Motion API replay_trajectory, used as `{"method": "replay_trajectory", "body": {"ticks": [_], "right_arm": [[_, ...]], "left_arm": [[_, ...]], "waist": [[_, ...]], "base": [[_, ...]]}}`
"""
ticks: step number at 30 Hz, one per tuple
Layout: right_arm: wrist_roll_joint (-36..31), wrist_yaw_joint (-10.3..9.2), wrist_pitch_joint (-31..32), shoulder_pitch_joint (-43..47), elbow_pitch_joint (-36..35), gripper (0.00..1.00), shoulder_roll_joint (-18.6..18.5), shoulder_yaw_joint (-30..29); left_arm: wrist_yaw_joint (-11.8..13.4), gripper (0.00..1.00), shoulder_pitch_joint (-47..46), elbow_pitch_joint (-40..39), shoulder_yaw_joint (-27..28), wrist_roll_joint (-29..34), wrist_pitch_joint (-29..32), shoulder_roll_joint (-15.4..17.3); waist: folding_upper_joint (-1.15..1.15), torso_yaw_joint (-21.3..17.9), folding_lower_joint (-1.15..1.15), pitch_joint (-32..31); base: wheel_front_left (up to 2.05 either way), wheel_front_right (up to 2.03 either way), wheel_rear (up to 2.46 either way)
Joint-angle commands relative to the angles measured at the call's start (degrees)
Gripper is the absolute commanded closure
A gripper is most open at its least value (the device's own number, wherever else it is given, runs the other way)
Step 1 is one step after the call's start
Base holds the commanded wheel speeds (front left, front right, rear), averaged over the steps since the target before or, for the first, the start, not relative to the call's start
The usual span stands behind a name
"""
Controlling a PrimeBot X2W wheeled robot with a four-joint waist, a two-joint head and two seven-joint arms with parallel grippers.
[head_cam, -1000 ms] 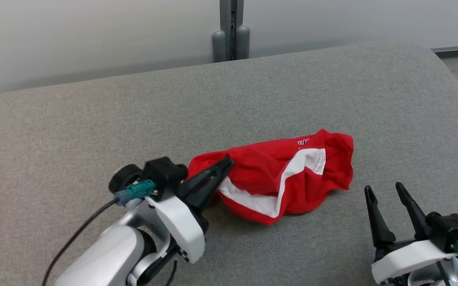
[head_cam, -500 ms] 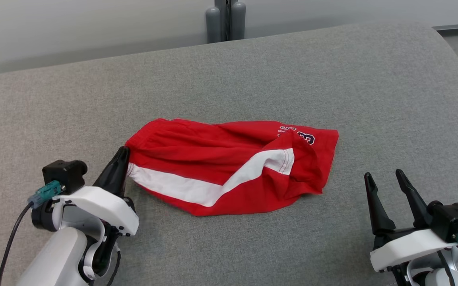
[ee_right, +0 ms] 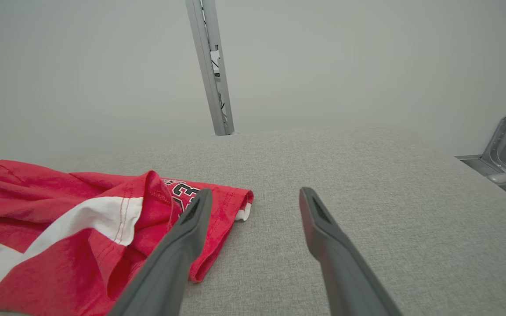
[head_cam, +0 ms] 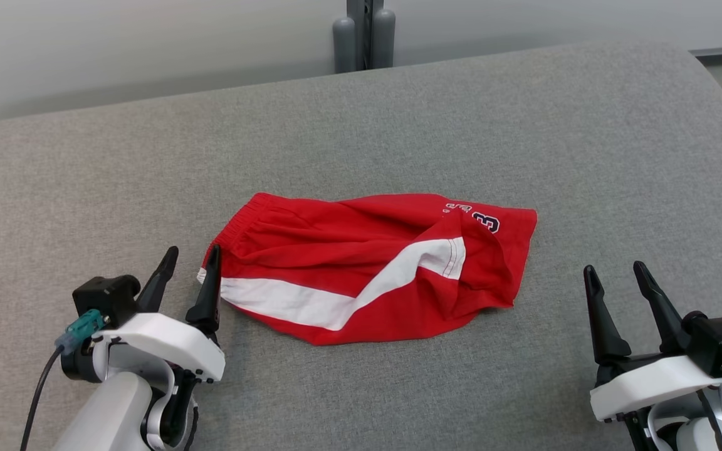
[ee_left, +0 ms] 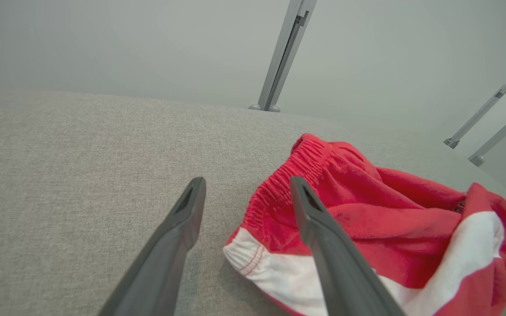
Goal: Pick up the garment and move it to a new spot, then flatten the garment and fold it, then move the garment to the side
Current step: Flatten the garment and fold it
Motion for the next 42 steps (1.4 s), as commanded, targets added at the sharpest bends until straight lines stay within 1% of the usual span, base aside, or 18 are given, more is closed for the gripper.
{"method": "replay_trajectory", "body": {"ticks": [1,5,7,10,13,15,16,19,23,26,31,37,42], "right_arm": [[-0.3,0.11,-0.1,0.3,-0.1,0.00,-0.3,-0.3],[-1.0,0.11,0.3,0.9,-0.6,0.00,-0.3,-1.0],[-1.4,0.11,0.5,1.2,-1.0,0.00,-0.3,-1.3],[-2.2,0.11,1.0,1.9,-1.5,0.00,-0.3,-1.5],[-2.6,0.11,1.5,2.5,-1.8,0.00,-0.3,-1.6],[-2.7,0.11,1.8,3.0,-2.0,0.00,-0.3,-1.5],[-2.9,0.11,2.1,3.4,-2.2,0.00,-0.3,-1.5],[-3.1,0.11,2.5,3.9,-2.6,0.00,-0.3,-1.2],[-3.1,0.11,2.7,4.7,-2.9,0.00,-0.3,-0.8],[-3.3,0.10,3.3,5.2,-3.4,0.00,-0.3,-0.7],[-3.7,0.11,4.1,6.5,-3.7,0.00,-0.3,-0.6],[-4.1,0.11,4.8,7.4,-4.5,0.00,-0.5,-0.1],[-4.1,0.11,5.2,7.7,-5.2,0.00,-0.6,0.1]], "left_arm": [[0.9,0.00,1.1,-1.0,0.8,0.8,-1.0,0.3],[4.4,0.00,3.4,-6.3,3.2,4.5,-2.3,0.7],[6.0,0.00,4.8,-11.0,5.7,7.4,-2.4,0.4],[7.0,0.00,8.4,-17.2,9.7,11.1,-2.4,-0.5],[6.4,0.00,11.4,-21.9,13.3,14.2,-2.4,-1.6],[6.0,0.00,14.2,-22.5,15.0,15.5,-2.3,-2.0],[5.4,0.00,14.9,-23.1,15.9,15.7,-2.3,-2.2],[4.1,0.00,17.4,-23.3,18.4,16.7,-2.3,-1.9],[2.8,0.00,20.2,-22.5,20.0,17.3,-2.3,-1.3],[1.7,0.00,22.5,-21.9,20.6,18.1,-2.3,-0.8],[1.0,0.00,25.6,-20.9,21.0,18.6,-2.3,-0.5],[0.6,0.00,27.3,-20.1,20.3,18.6,-2.3,-0.6],[0.7,0.00,27.3,-19.7,19.8,18.3,-2.0,-0.8]], "waist": [[0.00,0.4,0.00,-0.9],[0.00,1.2,0.00,-2.5],[0.00,1.7,0.00,-3.1],[0.00,2.4,0.00,-4.2],[0.00,3.3,0.00,-5.3],[0.00,3.7,0.00,-6.2],[0.00,3.8,0.00,-6.6],[0.00,4.1,0.00,-7.6],[0.00,4.3,0.00,-8.6],[0.00,4.4,0.00,-9.5],[0.00,4.6,0.00,-11.0],[0.00,4.8,0.00,-11.7],[0.00,4.9,0.00,-11.9]], "base": [[0.00,0.00,0.00],[0.00,0.00,0.00],[0.00,0.00,0.00],[0.00,0.00,0.00],[0.00,0.00,0.00],[0.00,0.00,0.00],[0.00,0.00,0.00],[0.00,0.00,0.00],[0.00,0.00,0.00],[0.00,0.00,0.00],[0.00,0.00,0.00],[0.00,0.00,0.00],[0.00,0.00,0.00]]}}
